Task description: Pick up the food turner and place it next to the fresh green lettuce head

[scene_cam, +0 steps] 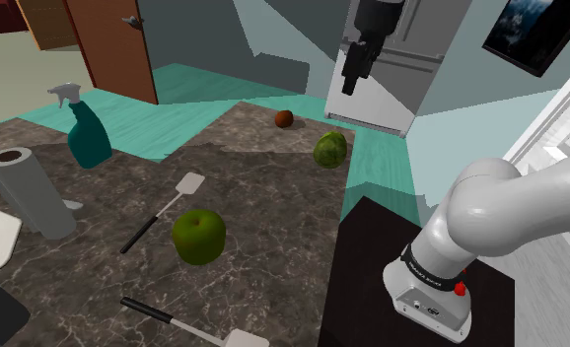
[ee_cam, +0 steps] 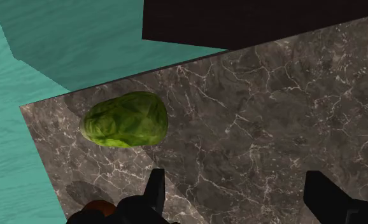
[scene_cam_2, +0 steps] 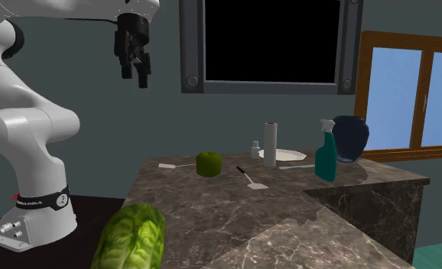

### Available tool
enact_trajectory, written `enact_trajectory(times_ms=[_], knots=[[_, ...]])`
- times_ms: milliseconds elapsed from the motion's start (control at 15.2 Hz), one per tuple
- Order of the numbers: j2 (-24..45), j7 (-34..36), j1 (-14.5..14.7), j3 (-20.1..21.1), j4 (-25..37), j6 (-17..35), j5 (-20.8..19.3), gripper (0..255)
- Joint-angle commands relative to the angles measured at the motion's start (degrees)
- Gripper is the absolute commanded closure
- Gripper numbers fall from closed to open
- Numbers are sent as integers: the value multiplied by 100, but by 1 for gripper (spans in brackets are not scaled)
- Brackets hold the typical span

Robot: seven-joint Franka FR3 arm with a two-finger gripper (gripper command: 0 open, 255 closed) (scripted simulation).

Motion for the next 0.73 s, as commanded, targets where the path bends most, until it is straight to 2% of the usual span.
enact_trajectory(times_ms=[0, 330, 660], knots=[[0, 0, 0, 0, 0, 0, 0, 0], [203, 1332, -62, 640, -355, 390, 507, 0], [688, 2651, -140, 1293, -468, 881, 970, 0]])
